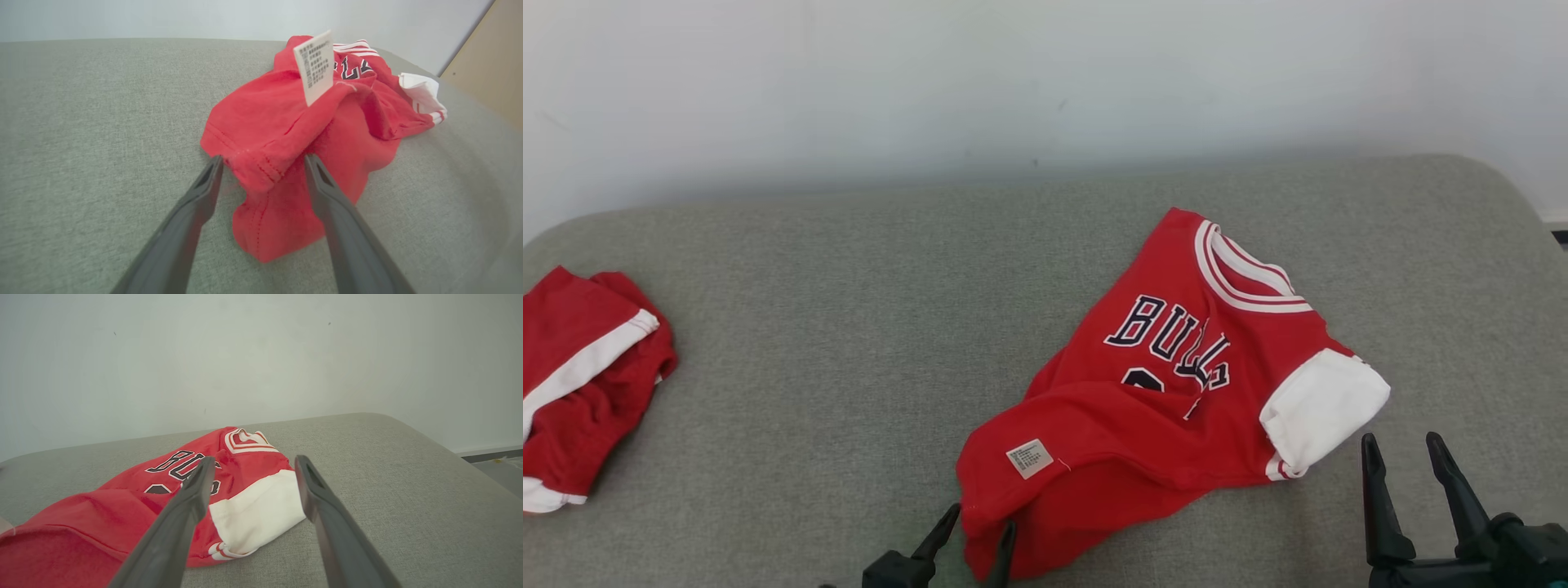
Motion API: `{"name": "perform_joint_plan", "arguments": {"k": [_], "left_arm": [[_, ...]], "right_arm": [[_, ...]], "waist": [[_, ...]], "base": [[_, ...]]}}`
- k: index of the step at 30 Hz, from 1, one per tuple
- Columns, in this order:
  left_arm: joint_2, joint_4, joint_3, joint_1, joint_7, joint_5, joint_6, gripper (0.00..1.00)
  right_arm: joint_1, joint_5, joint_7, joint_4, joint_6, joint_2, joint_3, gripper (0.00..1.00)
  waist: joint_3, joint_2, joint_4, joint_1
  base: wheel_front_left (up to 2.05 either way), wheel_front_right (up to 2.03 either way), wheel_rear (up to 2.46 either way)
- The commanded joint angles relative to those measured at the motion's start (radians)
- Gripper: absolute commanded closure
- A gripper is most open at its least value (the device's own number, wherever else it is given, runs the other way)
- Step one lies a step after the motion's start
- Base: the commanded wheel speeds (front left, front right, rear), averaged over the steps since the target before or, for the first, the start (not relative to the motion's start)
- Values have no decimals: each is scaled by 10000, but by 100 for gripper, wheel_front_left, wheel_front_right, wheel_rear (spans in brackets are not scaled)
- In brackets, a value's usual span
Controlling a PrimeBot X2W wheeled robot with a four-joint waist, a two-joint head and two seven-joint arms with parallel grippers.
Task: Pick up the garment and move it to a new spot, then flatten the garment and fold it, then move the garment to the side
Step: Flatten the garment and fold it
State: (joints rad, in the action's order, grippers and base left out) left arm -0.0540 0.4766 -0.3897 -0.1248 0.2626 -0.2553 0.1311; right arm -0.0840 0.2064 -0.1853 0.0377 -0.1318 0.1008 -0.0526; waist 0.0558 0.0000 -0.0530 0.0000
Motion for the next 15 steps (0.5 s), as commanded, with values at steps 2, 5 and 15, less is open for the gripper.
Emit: {"name": "perform_joint_plan", "arguments": {"k": [2, 5, 15], "left_arm": [[-53, 65, 13, -255, 35, -127, -14, 56], [-68, 138, 131, -328, 34, -214, -13, 100], [-942, -900, 1554, -1235, 34, 185, -37, 100]], "right_arm": [[105, 105, -76, 19, 23, 104, 17, 0], [115, 123, -132, 22, 23, 145, -60, 0], [182, 124, -275, 196, 23, 65, -113, 0]], "waist": [[100, 0, -153, 0], [148, 0, -167, 0], [-10, 0, 414, 0]], "base": [[0, 0, 0], [0, 0, 0], [0, 0, 0]]}}
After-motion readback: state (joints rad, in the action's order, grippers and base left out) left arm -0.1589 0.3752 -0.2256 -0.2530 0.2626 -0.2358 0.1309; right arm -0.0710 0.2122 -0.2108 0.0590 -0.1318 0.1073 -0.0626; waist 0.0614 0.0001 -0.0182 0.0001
